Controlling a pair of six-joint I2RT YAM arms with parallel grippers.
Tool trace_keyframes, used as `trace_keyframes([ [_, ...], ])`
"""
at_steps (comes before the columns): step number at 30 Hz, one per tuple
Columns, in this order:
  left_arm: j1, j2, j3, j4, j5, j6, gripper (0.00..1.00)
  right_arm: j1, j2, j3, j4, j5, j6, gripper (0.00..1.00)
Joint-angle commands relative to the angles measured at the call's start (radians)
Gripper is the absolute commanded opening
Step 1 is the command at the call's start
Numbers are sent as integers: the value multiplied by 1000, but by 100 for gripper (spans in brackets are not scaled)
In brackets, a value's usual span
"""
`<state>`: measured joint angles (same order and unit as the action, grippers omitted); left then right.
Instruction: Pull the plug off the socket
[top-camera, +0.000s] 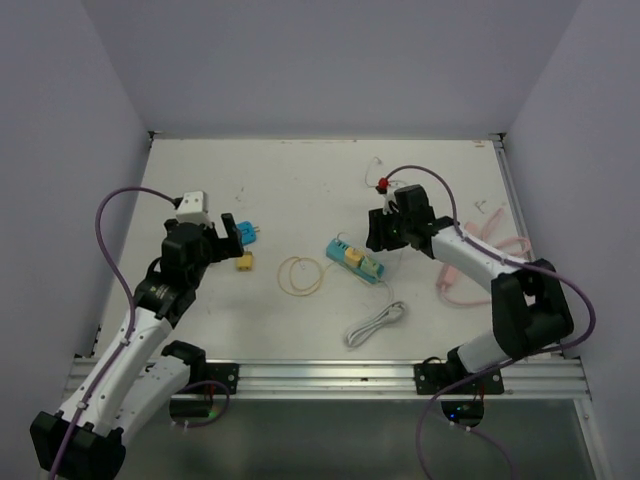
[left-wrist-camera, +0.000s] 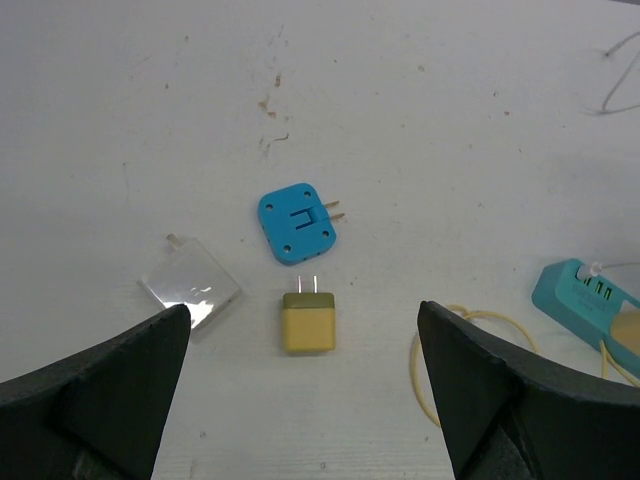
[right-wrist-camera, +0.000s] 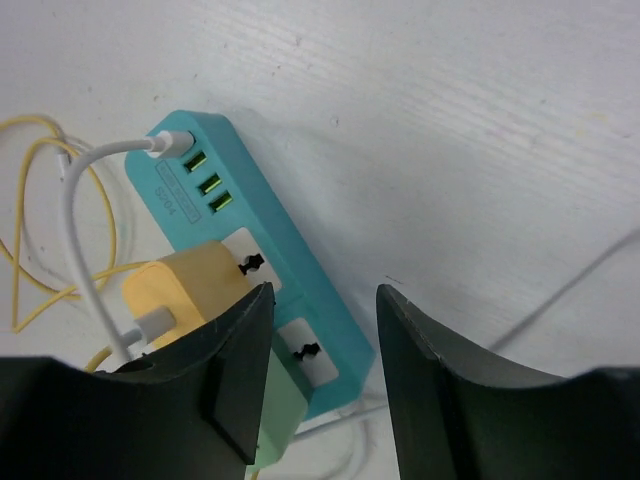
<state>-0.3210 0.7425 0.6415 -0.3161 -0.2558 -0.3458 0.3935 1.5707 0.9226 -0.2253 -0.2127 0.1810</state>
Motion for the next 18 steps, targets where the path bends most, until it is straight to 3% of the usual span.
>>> trace_keyframes([
  [1,8,3,-6,55,47,30,100,-2,-152,-11,-37,145,29,50],
  [8,-1,196,12,106,289,-156,96,-1,-333,-94,-88,180,63,51],
  [18,-257,612,222,236,199,-314,90,5,-443,-186,-148,205,130,50],
])
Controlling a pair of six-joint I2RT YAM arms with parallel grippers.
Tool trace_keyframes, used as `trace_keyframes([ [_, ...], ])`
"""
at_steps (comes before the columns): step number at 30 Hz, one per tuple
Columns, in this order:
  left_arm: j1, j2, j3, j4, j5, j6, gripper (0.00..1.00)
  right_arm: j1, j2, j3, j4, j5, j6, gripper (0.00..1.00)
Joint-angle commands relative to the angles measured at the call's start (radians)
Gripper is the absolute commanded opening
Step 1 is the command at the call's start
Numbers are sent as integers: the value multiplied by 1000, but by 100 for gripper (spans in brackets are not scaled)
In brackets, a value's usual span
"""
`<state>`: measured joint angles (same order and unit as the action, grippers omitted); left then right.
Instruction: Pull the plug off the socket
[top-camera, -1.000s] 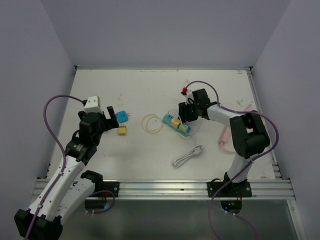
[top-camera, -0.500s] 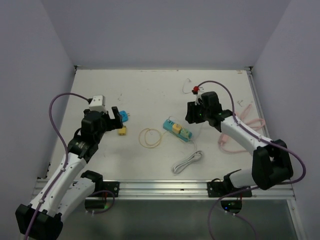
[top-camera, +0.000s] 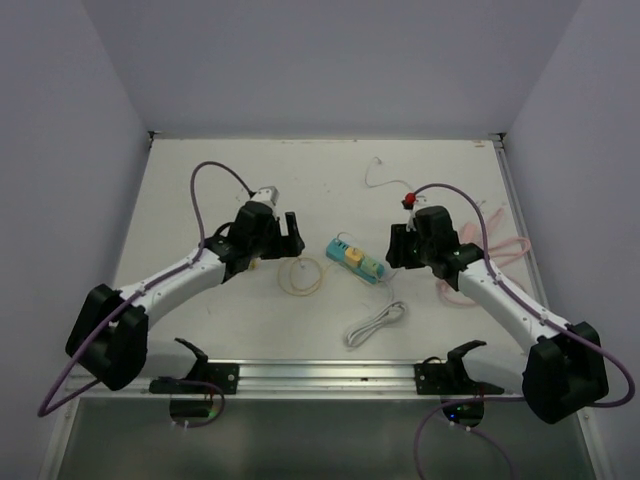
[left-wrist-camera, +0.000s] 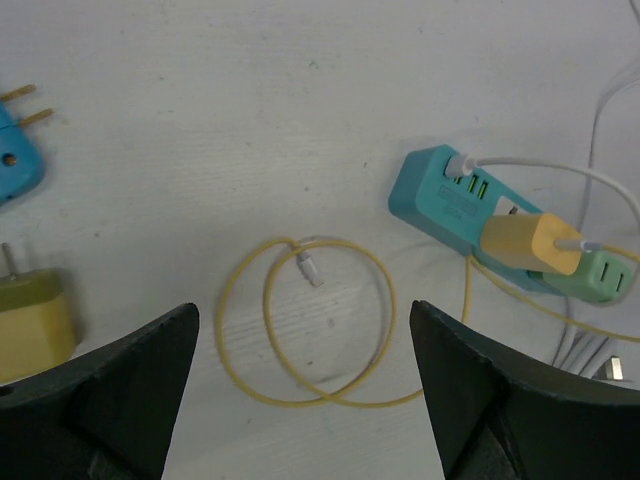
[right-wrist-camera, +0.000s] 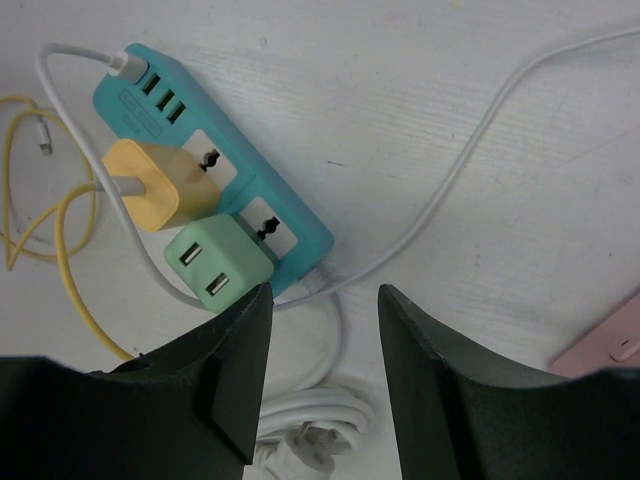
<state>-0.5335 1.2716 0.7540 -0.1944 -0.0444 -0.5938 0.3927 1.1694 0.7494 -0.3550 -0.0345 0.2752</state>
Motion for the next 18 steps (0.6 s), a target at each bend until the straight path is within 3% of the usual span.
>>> trace_keyframes([
  [1,-57,115,129,119,-18,-70,89,8,-43,-24,-16,25,38,51],
  [8,-138,368,268,127,-77,-101,87,23,-28,-42,7,-34,30,51],
  [18,-183,449,280,177,-87,-133,81,60,-7,-39,42,-74,-7,52],
])
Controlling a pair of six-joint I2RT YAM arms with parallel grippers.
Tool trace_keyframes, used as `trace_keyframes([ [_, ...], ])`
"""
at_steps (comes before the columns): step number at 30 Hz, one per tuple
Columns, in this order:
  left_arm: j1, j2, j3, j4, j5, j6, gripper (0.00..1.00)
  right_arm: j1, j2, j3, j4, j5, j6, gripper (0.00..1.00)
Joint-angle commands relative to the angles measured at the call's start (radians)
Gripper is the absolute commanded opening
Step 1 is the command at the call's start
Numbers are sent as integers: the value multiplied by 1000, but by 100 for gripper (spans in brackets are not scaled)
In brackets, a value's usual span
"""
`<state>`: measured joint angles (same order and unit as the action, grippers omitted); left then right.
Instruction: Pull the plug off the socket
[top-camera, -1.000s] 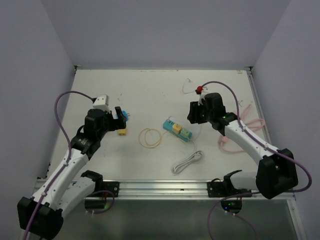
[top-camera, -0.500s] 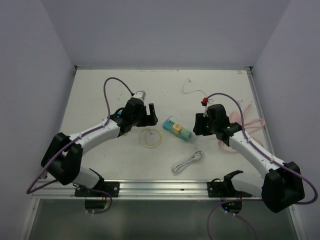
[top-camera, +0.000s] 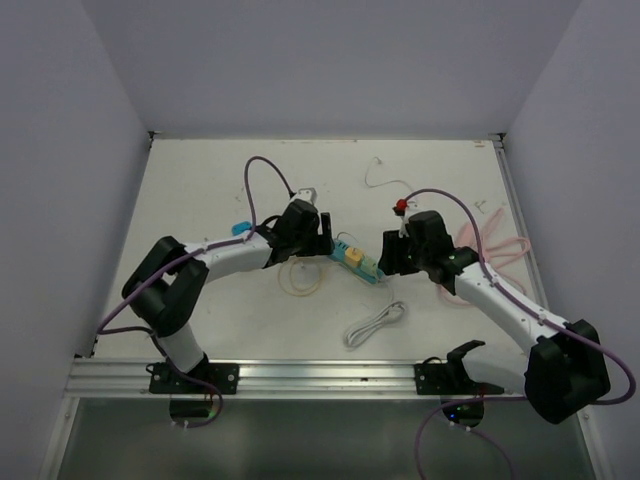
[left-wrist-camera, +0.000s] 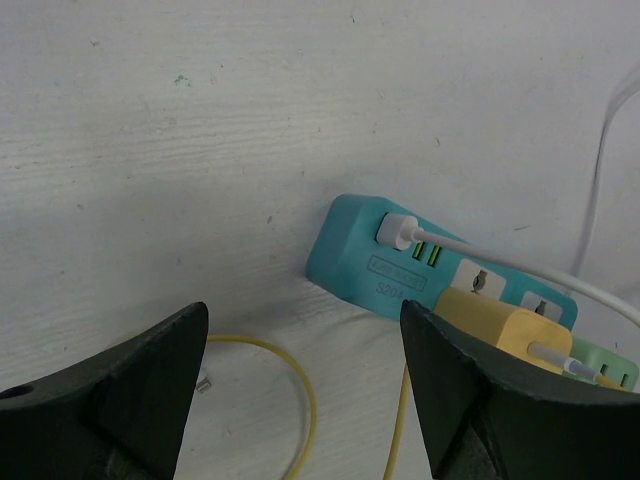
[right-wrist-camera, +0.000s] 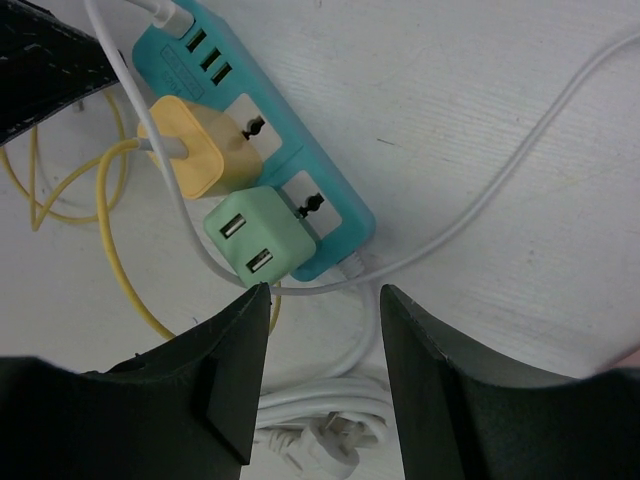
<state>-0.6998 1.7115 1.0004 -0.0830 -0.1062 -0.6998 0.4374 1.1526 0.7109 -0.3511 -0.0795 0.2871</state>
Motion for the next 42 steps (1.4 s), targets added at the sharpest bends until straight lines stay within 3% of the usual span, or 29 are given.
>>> trace_keyframes([
  [1,-20,17,30,66,-27,-27,81,27,21,2,40,-28,-26,52],
  [24,-29,108,57,172,-49,-47,73,87,48,-5,67,7,-43,53],
  [32,-30,122,18,201,-18,-60,67,98,61,-19,101,18,-51,55],
  [34,-30,125,15,198,-18,-58,61,107,71,-13,107,27,-58,56],
  [42,-30,129,15,186,-36,-46,59,146,108,24,115,76,-115,59],
])
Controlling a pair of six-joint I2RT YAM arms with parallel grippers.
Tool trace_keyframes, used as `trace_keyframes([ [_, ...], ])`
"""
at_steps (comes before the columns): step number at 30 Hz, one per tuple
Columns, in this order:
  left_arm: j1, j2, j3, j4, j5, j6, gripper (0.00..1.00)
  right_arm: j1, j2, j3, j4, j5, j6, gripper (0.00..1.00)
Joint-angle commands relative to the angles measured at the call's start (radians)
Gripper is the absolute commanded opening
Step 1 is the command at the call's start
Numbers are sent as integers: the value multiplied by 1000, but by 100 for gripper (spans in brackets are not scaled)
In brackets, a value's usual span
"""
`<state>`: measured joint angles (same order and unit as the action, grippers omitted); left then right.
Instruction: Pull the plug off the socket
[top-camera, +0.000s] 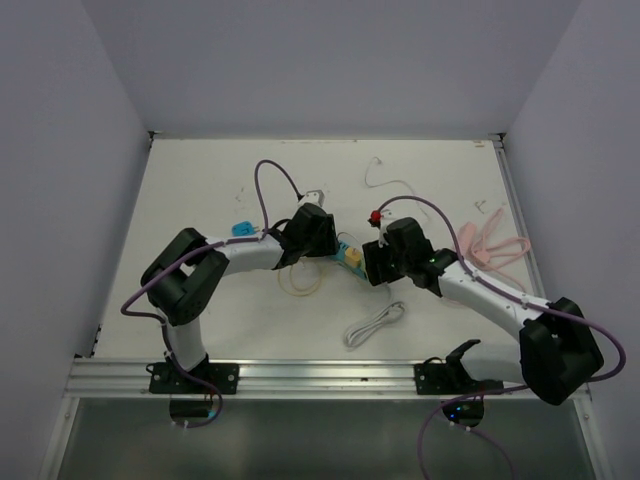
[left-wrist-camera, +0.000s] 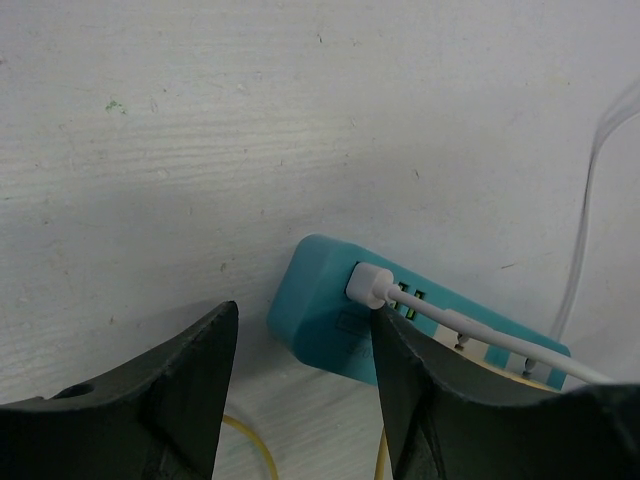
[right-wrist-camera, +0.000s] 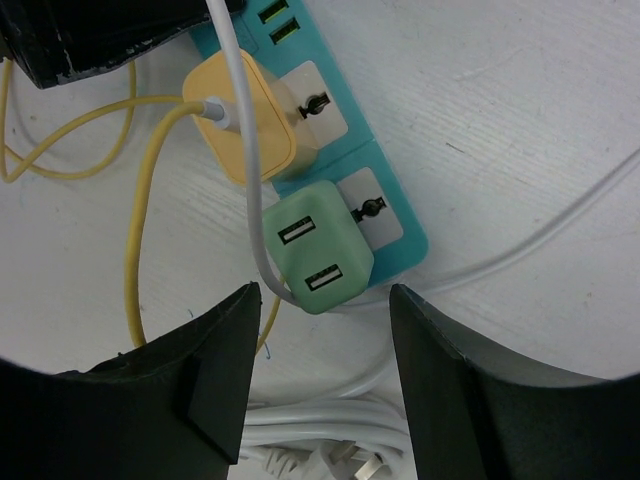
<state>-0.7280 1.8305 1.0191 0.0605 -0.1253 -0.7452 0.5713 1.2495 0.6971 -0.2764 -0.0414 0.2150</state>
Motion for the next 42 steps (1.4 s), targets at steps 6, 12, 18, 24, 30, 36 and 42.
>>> trace_keyframes([
  [6,-2,18,21,15,-33,36,59,15,68,73,52,72,-95,59],
  [12,-1,27,47,-4,-39,76,59,15,136,102,69,45,-149,58],
  [18,1,52,81,-24,-31,101,59,36,166,111,57,12,-183,40],
  [24,15,84,121,-54,-34,125,59,73,168,114,37,5,-186,6],
  [30,50,96,154,-92,-30,153,56,134,114,82,84,66,-135,0],
  [36,52,118,141,-123,-66,147,55,147,65,96,105,141,-121,0],
  [42,30,115,115,-125,-128,144,53,151,61,102,131,170,-91,0],
])
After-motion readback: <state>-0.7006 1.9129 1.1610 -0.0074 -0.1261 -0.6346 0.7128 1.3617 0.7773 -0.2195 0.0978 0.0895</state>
